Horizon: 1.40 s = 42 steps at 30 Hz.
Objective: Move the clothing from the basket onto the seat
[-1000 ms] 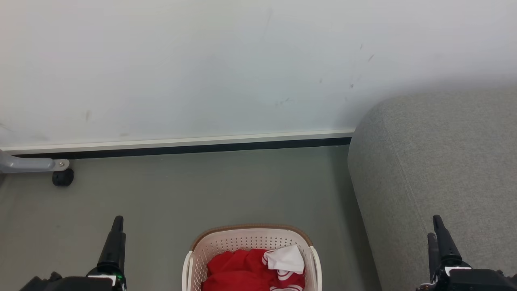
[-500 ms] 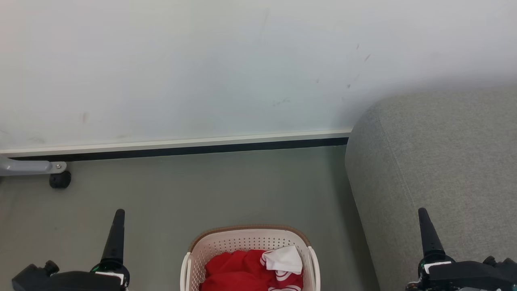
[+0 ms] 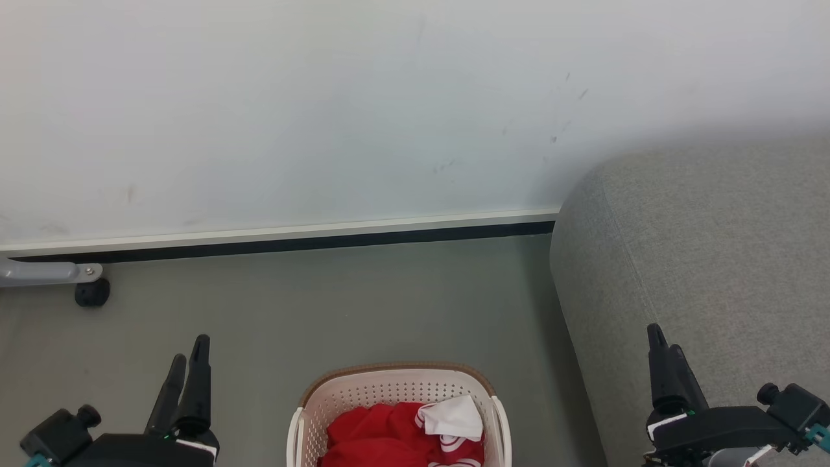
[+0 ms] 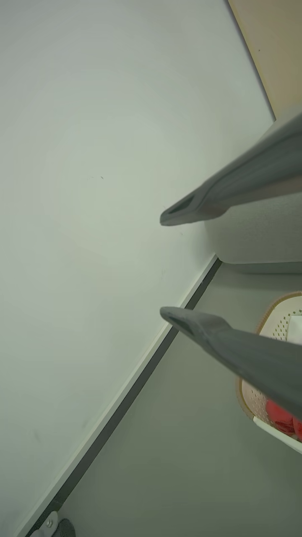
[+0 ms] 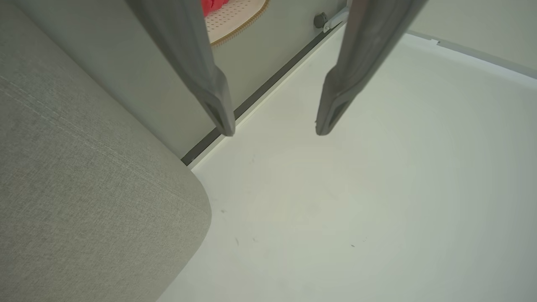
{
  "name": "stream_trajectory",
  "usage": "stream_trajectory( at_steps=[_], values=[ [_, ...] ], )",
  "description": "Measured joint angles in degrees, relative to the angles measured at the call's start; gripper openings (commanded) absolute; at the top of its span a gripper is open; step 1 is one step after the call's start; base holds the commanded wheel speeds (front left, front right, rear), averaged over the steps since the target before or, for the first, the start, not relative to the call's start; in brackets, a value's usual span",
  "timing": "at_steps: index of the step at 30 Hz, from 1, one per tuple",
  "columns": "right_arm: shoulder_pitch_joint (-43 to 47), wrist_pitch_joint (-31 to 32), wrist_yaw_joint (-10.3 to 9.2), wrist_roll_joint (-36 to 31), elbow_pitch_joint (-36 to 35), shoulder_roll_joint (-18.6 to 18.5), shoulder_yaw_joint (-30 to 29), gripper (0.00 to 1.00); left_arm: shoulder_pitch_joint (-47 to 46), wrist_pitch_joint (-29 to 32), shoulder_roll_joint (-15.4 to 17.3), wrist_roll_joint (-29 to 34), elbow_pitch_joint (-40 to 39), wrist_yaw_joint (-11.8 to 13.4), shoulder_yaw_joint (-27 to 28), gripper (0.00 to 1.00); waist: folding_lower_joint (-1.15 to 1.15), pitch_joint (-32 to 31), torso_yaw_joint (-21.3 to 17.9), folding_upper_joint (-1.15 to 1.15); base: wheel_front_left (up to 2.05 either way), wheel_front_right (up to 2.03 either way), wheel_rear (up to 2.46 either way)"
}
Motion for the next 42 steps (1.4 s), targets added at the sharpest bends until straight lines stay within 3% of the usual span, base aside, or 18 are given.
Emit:
stream_trajectory(
  at_steps=[16, 42],
  values=[
    [-0.3, -3.2, -3.28, -15.7, -1.4, -1.3, 3.9, 1.0, -0.1, -3.4, 2.8, 13.8, -0.3, 1.8, -3.3, 1.0, 0.0, -0.2, -0.4, 0.0, 0.0, 0.0, 0.0],
    [-0.4, -8.5, -7.03, -35.9, -3.4, -1.5, 7.5, 1.0, -0.3, -8.7, 4.8, 29.8, -1.6, 2.5, -6.3, 1.0, 0.0, -0.5, -1.1, 0.0, 0.0, 0.0, 0.0]
  ],
)
